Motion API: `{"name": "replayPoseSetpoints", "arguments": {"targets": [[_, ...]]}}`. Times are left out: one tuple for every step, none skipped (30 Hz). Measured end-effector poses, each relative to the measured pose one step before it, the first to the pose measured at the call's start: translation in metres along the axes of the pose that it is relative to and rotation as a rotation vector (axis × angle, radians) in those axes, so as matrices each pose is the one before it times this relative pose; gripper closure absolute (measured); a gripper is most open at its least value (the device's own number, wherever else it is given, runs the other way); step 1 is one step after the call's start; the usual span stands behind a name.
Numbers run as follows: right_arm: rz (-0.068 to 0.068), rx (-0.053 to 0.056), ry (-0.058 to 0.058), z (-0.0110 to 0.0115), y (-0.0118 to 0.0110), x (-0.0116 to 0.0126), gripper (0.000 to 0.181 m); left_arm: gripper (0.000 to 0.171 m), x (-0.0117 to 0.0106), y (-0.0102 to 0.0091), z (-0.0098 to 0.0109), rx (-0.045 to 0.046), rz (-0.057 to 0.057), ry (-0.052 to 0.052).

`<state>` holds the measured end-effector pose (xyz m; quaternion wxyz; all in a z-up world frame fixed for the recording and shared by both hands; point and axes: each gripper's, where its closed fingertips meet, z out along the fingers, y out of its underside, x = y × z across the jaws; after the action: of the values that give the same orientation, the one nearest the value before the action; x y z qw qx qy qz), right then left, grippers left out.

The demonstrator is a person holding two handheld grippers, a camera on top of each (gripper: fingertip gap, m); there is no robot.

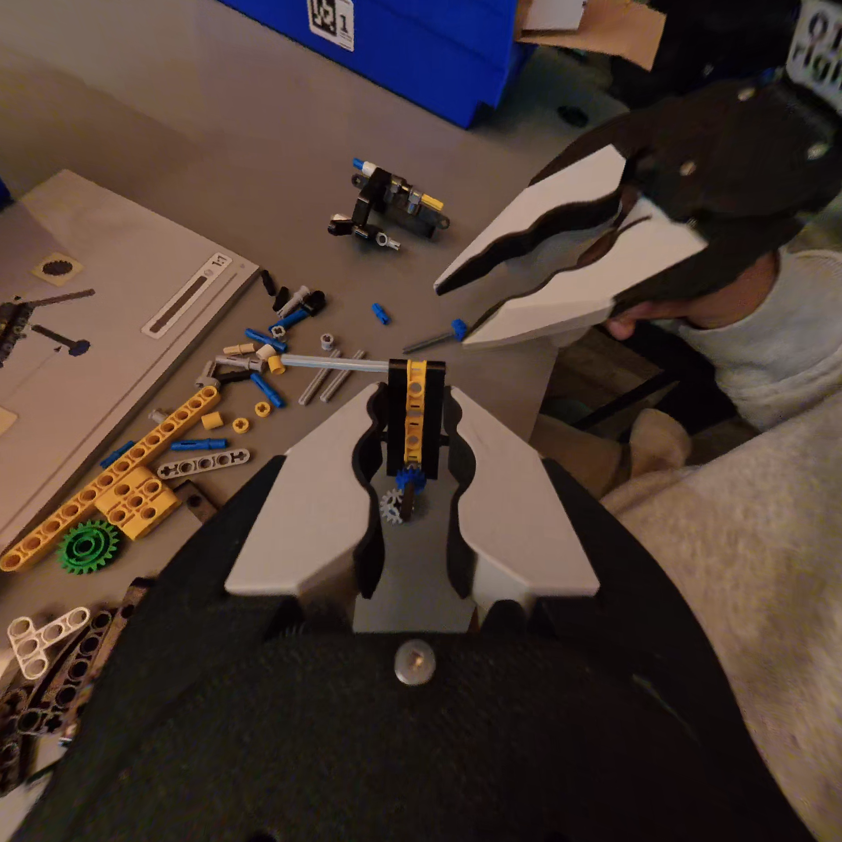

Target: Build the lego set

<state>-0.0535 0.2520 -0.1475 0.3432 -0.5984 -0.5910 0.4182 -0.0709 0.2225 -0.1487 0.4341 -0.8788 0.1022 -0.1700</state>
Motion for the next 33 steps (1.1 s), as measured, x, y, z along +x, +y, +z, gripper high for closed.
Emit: {"name": "replayPoseSetpoints", "arguments": {"targets": [[0.0900, 0.0565, -0.0686, 0.00004, -0.00979, -0.00944, 0.152, 0.149, 0.00137, 0.00009, 0.00124, -0.00352, 0.0200, -0.0089], [0.0921, 0.0381, -0.0599, 0.00101, -0.00566, -0.00706, 0.150, 0.149, 0.00165, -0.00022, 0.00100, -0.00145, 0.0179, -0.0060], [0.0827, 0.0194, -0.0495, 0.00171, -0.00165, -0.00434, 0.150, 0.149, 0.00198, -0.00025, 0.00068, -0.00125, 0.0155, -0.0035], [0.0636, 0.0022, -0.0340, 0.00158, 0.00170, -0.00147, 0.150, 0.149, 0.00260, -0.00029, 0.00031, 0.00030, 0.0149, 0.0000], [0.0391, -0.0087, -0.0154, 0.00133, 0.00347, 0.00117, 0.150, 0.149, 0.00319, -0.00054, 0.00006, 0.00249, 0.0177, 0.0029], [0.0219, -0.0110, 0.0007, 0.00086, 0.00364, 0.00281, 0.150, 0.149, 0.00333, -0.00046, -0.00016, 0.00325, 0.0209, 0.0028], [0.0197, -0.0068, -0.0053, 0.00052, 0.00233, 0.00117, 0.150, 0.149, 0.00263, -0.00003, -0.00005, 0.00073, 0.0214, -0.0020], [0.0268, -0.0036, -0.0167, 0.00065, 0.00105, -0.00107, 0.151, 0.149, 0.00114, 0.00072, 0.00024, -0.00327, 0.0237, -0.0109], [0.0260, -0.0059, -0.0217, 0.00105, 0.00140, -0.00198, 0.152, 0.149, 0.00108, 0.00039, 0.00004, 0.00020, 0.0229, -0.0094], [0.0233, -0.0125, -0.0196, 0.00121, 0.00242, -0.00181, 0.154, 0.149, 0.00161, 0.00007, 0.00022, 0.00093, 0.0188, -0.0039], [0.0216, -0.0120, -0.0219, 0.00088, 0.00224, -0.00212, 0.157, 0.149, 0.00118, 0.00105, 0.00041, -0.00573, 0.0149, -0.0026], [0.0175, -0.0037, -0.0231, 0.00031, 0.00112, -0.00241, 0.164, 0.149, 0.00103, 0.00119, 0.00053, -0.00611, 0.0140, -0.0017], [0.0153, 0.0043, -0.0181, -0.00004, -0.00009, -0.00178, 0.170, 0.149, 0.00075, 0.00050, 0.00024, -0.00198, 0.0091, -0.0013], [0.0146, 0.0045, -0.0045, -0.00035, -0.00029, 0.00031, 0.170, 0.149, 0.00015, -0.00036, 0.00008, 0.00336, 0.0020, -0.0017], [0.0105, 0.0038, -0.0013, -0.00069, -0.00040, 0.00087, 0.172, 0.149, 0.00031, -0.00076, -0.00046, 0.00525, -0.0035, 0.0022], [0.0074, 0.0069, 0.0045, -0.00113, -0.00094, 0.00160, 0.176, 0.148, -0.00051, -0.00174, -0.00128, 0.01151, -0.0095, -0.0019], [0.0070, 0.0109, 0.0048, -0.00149, -0.00169, 0.00175, 0.176, 0.141, -0.00195, -0.00192, -0.00235, 0.01317, -0.0116, -0.0096], [0.0102, 0.0105, 0.0031, -0.00196, -0.00176, 0.00169, 0.176, 0.137, -0.00267, -0.00020, -0.00334, 0.00394, -0.0083, -0.0123], [0.0126, 0.0095, 0.0011, -0.00181, -0.00161, 0.00155, 0.176, 0.135, -0.00341, 0.00159, -0.00390, -0.00373, -0.0060, -0.0144], [0.0120, 0.0055, 0.0026, -0.00166, -0.00082, 0.00197, 0.176, 0.135, -0.00378, 0.00335, -0.00393, -0.00936, -0.0059, -0.0158], [0.0104, 0.0009, 0.0069, -0.00108, 0.00003, 0.00251, 0.176, 0.135, -0.00317, 0.00561, -0.00299, -0.01952, -0.0050, -0.0127], [0.0081, -0.0032, 0.0086, -0.00052, 0.00092, 0.00265, 0.176, 0.135, -0.00327, 0.00753, -0.00166, -0.02921, -0.0022, -0.0160], [0.0074, -0.0039, 0.0066, -0.00012, 0.00090, 0.00212, 0.176, 0.137, -0.00353, 0.00918, -0.00004, -0.03795, 0.0046, -0.0223], [0.0053, -0.0011, 0.0007, 0.00001, 0.00039, 0.00087, 0.176, 0.138, -0.00252, 0.00994, 0.00168, -0.04500, 0.0094, -0.0221], [0.0053, 0.0017, -0.0027, 0.00003, -0.00023, 0.00008, 0.176, 0.138, -0.00066, 0.00899, 0.00311, -0.04240, 0.0099, -0.0163], [0.0045, 0.0027, -0.0031, -0.00018, -0.00033, -0.00015, 0.176, 0.140, 0.00075, 0.00731, 0.00368, -0.03530, 0.0112, -0.0117], [0.0022, 0.0021, 0.0000, -0.00023, -0.00030, 0.00023, 0.176, 0.141, 0.00093, 0.00530, 0.00367, -0.02502, 0.0119, -0.0125], [0.0009, 0.0018, 0.0020, -0.00033, -0.00023, 0.00045, 0.176, 0.144, 0.00061, 0.00364, 0.00306, -0.01781, 0.0105, -0.0133], [0.0019, 0.0023, 0.0008, -0.00063, -0.00025, 0.00053, 0.176, 0.148, -0.00058, 0.00251, 0.00247, -0.01294, 0.0076, -0.0178], [0.0043, 0.0032, 0.0001, -0.00061, -0.00044, 0.00048, 0.176, 0.151, -0.00052, 0.00059, 0.00154, -0.00200, 0.0049, -0.0129], [0.0061, 0.0035, -0.0002, -0.00055, -0.00053, 0.00074, 0.176, 0.155, 0.00073, -0.00144, 0.00051, 0.00966, -0.0010, 0.0010], [0.0067, 0.0034, -0.0009, -0.00048, -0.00034, 0.00068, 0.176, 0.155, 0.00061, -0.00066, 0.00041, 0.00285, -0.0062, 0.0058], [0.0068, 0.0028, -0.0002, -0.00045, -0.00036, 0.00071, 0.176, 0.156, -0.00028, -0.00041, 0.00011, 0.00170, -0.0075, 0.0037]]}}
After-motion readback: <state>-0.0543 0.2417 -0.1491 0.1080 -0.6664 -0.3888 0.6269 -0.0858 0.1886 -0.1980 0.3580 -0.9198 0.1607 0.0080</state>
